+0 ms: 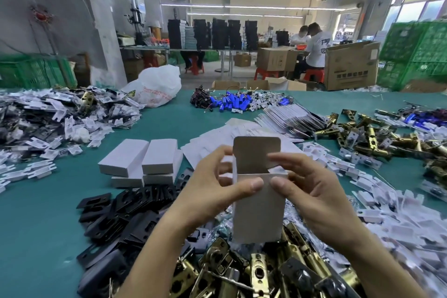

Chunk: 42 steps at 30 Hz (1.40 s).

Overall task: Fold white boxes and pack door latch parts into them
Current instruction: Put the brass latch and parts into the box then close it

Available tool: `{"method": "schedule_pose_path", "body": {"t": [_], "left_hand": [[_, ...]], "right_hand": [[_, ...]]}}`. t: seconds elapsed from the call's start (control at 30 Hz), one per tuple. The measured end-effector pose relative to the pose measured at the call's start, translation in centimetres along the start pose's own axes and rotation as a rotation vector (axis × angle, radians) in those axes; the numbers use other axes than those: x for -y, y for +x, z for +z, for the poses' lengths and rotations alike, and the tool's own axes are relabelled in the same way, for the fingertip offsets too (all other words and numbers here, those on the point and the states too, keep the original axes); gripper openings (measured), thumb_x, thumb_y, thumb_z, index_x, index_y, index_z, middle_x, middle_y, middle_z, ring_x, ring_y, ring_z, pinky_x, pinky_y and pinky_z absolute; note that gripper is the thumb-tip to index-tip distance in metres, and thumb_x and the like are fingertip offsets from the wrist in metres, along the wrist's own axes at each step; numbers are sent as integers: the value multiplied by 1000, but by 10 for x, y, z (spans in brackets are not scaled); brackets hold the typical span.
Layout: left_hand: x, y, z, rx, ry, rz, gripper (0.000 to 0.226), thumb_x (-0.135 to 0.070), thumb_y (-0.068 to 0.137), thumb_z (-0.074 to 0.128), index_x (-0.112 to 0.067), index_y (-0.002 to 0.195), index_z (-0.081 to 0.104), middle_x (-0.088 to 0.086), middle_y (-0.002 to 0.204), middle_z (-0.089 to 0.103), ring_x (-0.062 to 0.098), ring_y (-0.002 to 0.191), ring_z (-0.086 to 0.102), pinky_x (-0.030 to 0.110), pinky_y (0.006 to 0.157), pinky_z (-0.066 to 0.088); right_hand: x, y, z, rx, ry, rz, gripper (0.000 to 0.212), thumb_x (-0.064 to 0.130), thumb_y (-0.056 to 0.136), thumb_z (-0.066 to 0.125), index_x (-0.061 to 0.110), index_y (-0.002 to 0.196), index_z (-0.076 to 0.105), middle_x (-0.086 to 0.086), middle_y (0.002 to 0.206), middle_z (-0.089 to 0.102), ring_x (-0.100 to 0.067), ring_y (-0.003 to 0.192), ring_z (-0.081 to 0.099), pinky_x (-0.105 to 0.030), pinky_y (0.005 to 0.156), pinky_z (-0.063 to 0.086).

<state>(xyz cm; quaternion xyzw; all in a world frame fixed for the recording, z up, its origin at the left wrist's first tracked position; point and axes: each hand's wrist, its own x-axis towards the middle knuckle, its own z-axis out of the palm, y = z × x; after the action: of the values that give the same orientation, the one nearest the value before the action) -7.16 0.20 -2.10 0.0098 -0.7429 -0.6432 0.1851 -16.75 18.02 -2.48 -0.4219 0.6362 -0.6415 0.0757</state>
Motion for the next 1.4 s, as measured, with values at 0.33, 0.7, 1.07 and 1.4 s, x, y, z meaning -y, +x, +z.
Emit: {"method": "schedule_pose_path", "body": {"t": [0.33,0.7,1.07,1.4], "left_hand": [[5,1,0,-131,25,153,18,-39,68,82,-28,78,73,-2,80,72,19,76,70,41,66,57],[4,-2,-7,-113,-65,101,20,-30,59,88,-22,68,71,7,76,74,22,72,70,40,69,53],[-2,-3,-5,-42,-79,107,32,-28,63,88,-27,88,68,11,105,76,26,85,75,42,71,63],[-6,-1,0,-109,17,125,5,-27,84,72,-30,88,73,5,92,76,19,80,70,37,61,56]], "right_hand": [[-5,-1,-2,-40,97,33,17,25,71,79,22,86,71,-9,81,74,-18,75,72,-28,69,58],[-7,1,8,1,81,-108,56,20,81,72,43,129,53,-7,103,70,-19,98,68,-36,88,56],[6,0,14,-137,-81,-27,23,42,77,68,24,89,77,2,89,76,-19,88,72,-50,79,58],[8,2,19,-264,-180,-43,11,20,79,80,28,82,72,4,80,71,-12,72,69,-36,63,59]]}}
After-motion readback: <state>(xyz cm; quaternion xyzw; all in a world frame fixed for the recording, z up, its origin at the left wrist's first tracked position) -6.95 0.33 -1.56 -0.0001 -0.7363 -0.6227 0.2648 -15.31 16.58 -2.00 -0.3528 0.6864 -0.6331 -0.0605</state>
